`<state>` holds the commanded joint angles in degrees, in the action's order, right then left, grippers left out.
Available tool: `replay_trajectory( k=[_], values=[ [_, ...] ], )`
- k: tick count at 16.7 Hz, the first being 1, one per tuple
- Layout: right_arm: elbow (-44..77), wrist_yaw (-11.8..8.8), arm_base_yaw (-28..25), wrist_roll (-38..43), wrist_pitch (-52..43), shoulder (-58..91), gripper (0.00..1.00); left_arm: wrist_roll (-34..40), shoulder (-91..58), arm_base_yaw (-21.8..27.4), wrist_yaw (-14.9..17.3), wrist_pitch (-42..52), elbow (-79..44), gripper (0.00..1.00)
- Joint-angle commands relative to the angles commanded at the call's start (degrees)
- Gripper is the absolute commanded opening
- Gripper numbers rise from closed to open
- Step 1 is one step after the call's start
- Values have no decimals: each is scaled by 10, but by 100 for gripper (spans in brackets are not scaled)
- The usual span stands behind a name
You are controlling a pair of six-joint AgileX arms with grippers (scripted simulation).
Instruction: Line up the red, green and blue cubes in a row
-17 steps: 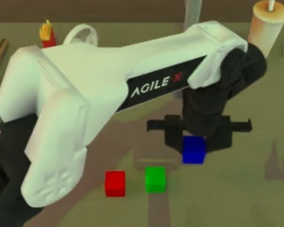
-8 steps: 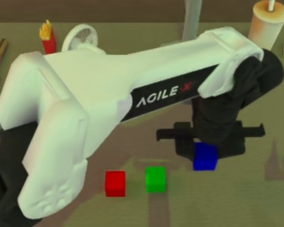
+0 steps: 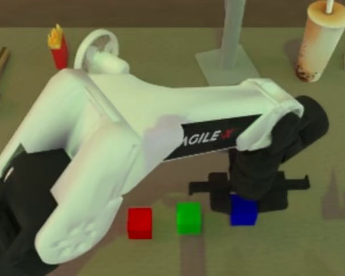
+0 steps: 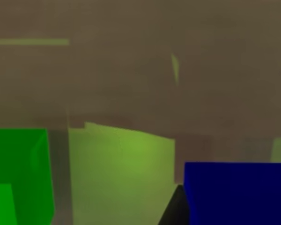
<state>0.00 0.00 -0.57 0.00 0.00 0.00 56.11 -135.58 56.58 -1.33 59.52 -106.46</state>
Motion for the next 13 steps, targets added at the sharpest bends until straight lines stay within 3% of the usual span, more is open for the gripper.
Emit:
replay_trajectory(
  k=[4, 13],
  values=[
    [0, 0, 0, 0, 0, 0, 100, 0, -2, 0, 0, -5, 5, 0],
    [0, 0, 0, 0, 0, 0, 100, 0, -2, 0, 0, -5, 5, 68]
  ],
)
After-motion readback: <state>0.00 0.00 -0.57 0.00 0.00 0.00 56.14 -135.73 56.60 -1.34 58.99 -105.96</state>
